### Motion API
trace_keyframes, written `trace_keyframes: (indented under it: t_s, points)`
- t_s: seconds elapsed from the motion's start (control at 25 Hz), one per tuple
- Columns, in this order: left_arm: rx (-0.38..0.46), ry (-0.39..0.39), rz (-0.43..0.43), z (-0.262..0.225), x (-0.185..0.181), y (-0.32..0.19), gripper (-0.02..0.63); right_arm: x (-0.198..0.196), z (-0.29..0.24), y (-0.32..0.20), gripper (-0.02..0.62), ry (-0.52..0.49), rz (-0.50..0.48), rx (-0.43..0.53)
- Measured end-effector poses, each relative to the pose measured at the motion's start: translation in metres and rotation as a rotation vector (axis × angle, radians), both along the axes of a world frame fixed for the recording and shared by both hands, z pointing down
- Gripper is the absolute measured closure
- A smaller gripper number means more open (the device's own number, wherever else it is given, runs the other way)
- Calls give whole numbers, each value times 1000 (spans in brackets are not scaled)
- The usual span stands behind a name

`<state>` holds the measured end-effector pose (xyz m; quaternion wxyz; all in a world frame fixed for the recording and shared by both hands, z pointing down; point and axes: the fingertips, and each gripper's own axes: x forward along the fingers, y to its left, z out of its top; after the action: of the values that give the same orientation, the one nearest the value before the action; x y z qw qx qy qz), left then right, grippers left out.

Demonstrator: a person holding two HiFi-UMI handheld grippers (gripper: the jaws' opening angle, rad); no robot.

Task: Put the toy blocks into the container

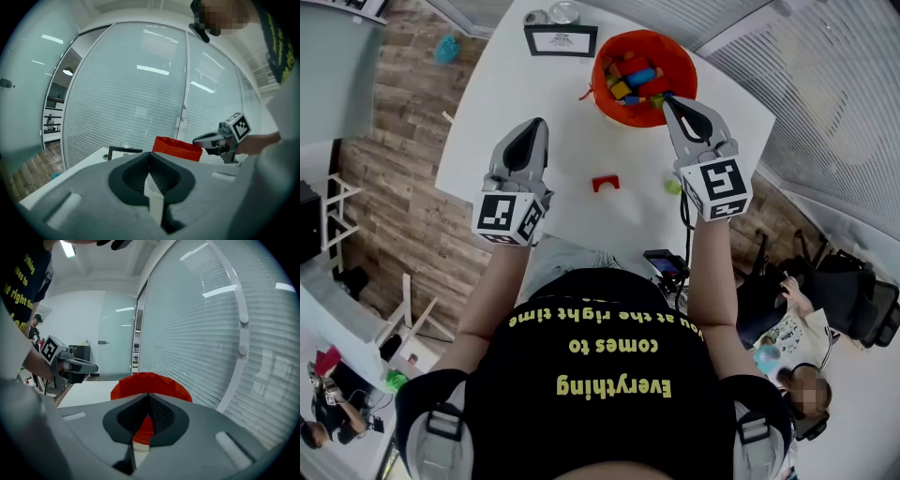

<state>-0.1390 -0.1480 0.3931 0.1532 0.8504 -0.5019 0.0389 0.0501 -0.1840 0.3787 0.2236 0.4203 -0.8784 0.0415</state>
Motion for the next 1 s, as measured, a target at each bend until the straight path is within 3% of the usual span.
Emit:
trace_keyframes:
  t_s: [0.52, 1.0]
  points:
    - [40, -11, 9, -14, 4, 7, 606, 13, -45, 23, 589, -107, 27, 140]
    - [136, -1, 45, -46, 17, 10, 607, 40, -94, 61, 589, -223, 111, 278]
